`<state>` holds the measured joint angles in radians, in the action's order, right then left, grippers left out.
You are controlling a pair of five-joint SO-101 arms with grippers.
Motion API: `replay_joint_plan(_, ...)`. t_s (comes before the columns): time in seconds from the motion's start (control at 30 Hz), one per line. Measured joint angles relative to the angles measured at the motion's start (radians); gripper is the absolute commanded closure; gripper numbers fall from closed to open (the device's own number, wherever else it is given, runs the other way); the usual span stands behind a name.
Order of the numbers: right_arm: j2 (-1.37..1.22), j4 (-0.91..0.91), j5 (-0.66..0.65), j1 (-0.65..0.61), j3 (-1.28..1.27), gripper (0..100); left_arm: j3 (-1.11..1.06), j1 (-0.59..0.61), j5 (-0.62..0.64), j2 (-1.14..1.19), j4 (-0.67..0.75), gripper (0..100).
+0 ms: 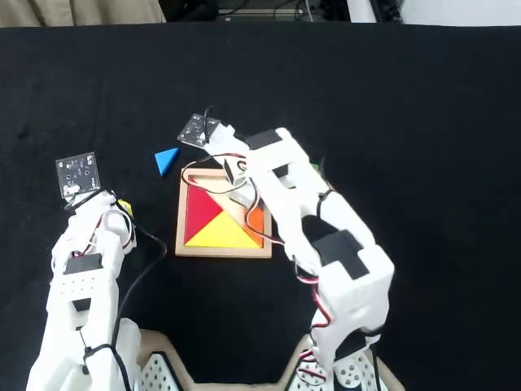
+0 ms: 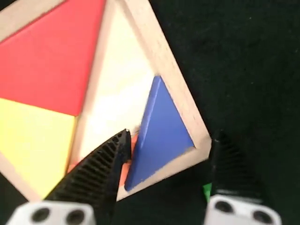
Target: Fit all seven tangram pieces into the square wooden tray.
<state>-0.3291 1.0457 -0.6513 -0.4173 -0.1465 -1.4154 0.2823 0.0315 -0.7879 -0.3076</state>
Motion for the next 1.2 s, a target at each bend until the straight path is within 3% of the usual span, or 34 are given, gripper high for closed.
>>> replay_joint_plan(0.13, 0.074, 0.0, 0.0, 0.003, 0.0, 90.0, 0.0, 0.0, 0.0, 0.0, 0.0, 90)
replay_joint_plan(0.33, 0.097, -0.032, -0.002, 0.003, -0.055, 96.2, 0.0, 0.0, 0.0, 0.0, 0.0, 90)
replay_joint_plan(0.87, 0.017, -0.032, -0.002, 0.003, -0.046, 98.7, 0.0, 0.0, 0.0, 0.0, 0.0, 90)
replay_joint_plan(1.2, 0.104, -0.051, -0.002, 0.005, -0.143, 98.7, 0.0, 0.0, 0.0, 0.0, 0.0, 90)
